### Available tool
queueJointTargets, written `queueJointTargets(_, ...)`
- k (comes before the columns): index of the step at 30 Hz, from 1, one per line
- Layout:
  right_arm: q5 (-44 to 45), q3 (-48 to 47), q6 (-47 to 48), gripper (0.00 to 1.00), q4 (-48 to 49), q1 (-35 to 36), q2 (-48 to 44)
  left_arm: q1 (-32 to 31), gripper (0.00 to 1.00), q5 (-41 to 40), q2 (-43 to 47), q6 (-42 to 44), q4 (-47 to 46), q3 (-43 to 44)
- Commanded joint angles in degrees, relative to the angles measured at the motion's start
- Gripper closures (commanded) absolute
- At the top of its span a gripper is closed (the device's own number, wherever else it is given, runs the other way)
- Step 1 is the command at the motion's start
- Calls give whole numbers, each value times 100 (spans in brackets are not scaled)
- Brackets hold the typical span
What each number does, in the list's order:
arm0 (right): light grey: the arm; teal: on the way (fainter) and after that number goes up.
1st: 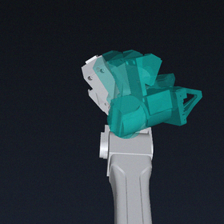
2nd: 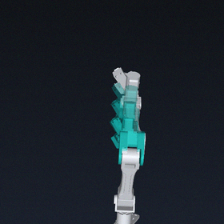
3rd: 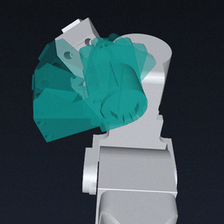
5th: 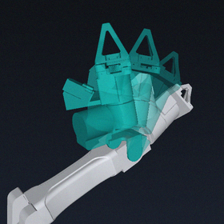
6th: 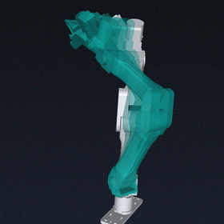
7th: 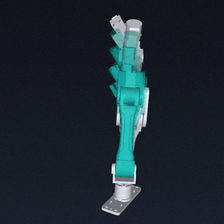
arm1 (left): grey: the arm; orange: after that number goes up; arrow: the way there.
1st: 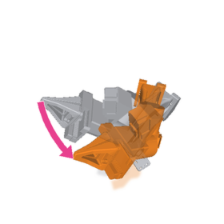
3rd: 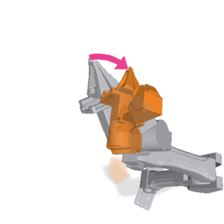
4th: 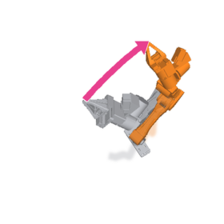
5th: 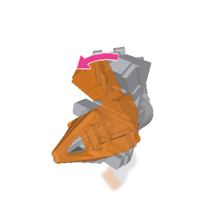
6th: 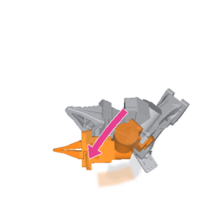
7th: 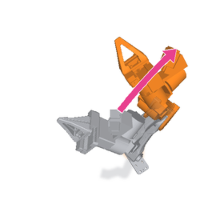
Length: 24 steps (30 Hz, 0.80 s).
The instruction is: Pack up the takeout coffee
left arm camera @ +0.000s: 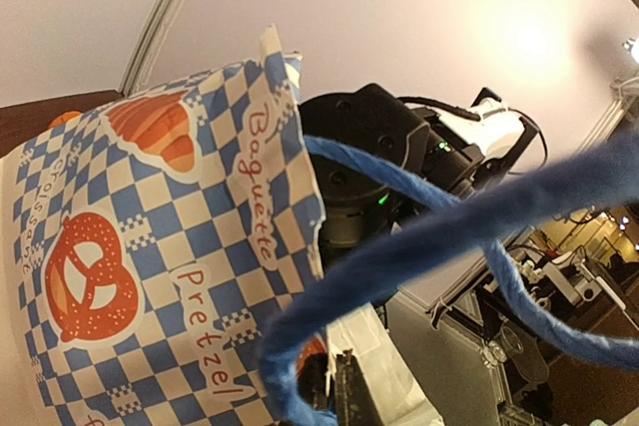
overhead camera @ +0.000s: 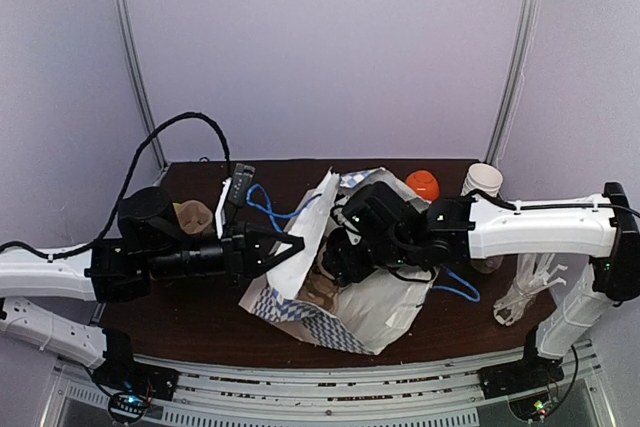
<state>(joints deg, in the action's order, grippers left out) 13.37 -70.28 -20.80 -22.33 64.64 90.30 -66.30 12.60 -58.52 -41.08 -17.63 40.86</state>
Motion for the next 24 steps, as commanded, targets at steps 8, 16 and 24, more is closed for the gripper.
queueJointTargets(8,-365,-1125,340,23,-840,-204,1063,2,100,-1004,528,-706,-1201,-211)
queueJointTargets(16,-534,-1971,406,23,-1387,-246,1788,107,100,-2104,1192,-1737,-1534,-1172)
queueJointTargets(24,-911,-2565,471,22,-1722,-256,2335,144,100,-2705,1741,-2341,-303,-1288)
